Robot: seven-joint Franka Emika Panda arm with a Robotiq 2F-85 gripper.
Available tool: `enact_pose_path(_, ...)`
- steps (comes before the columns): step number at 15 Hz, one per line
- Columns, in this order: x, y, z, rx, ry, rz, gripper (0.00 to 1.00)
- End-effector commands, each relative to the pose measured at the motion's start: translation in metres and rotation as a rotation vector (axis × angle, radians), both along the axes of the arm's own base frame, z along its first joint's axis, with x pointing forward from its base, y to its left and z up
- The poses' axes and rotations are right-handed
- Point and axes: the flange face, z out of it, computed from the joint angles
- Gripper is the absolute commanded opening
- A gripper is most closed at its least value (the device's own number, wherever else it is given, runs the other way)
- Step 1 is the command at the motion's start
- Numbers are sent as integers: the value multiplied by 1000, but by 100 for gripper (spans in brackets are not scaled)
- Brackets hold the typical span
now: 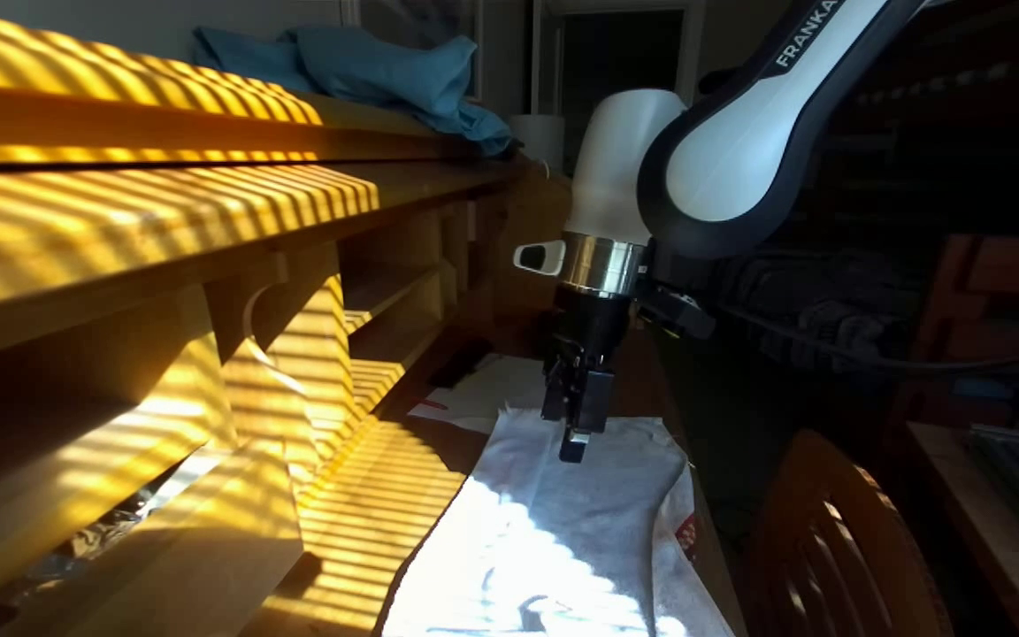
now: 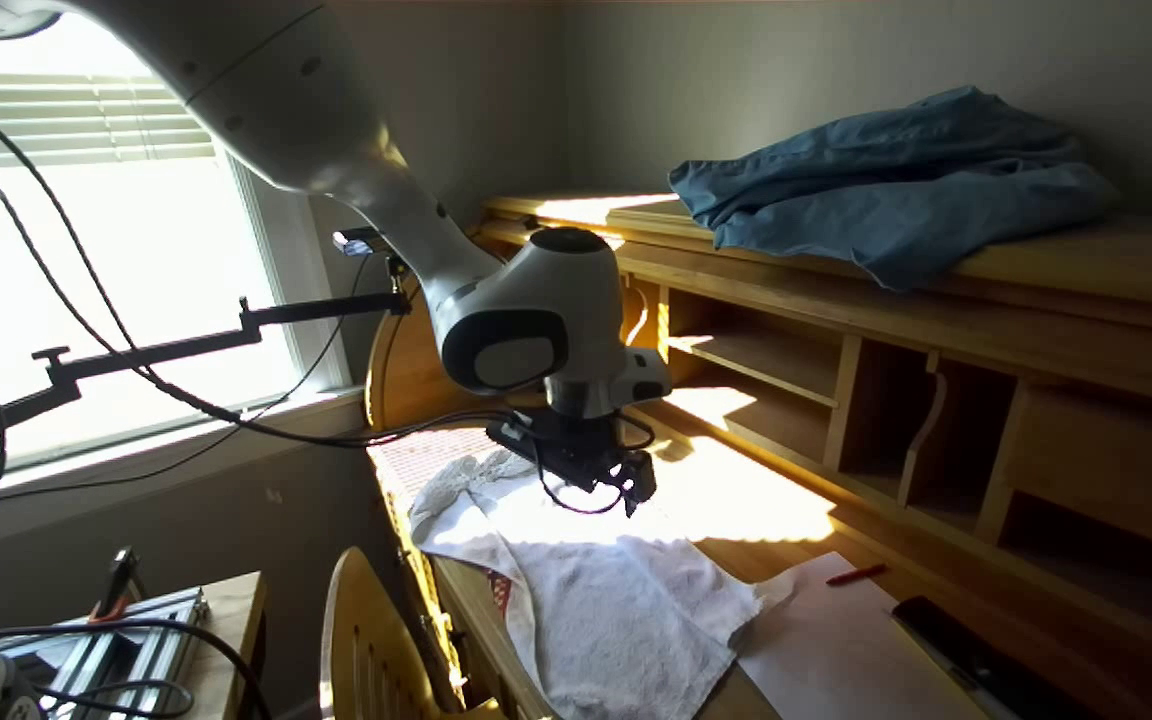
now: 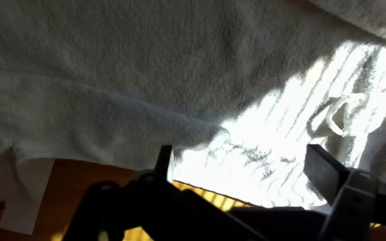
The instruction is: Unfold the white and red towel and lay it out.
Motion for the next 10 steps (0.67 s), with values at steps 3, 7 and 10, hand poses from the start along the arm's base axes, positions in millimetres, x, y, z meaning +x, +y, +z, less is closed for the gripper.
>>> enact_pose_path(3, 7, -46, -7, -89, -17, -145, 100)
enact_pose_path(7, 14, -78, -8, -119, 17, -196, 100)
enact_pose_path(10, 10, -78, -8, -100, 10, -194, 100)
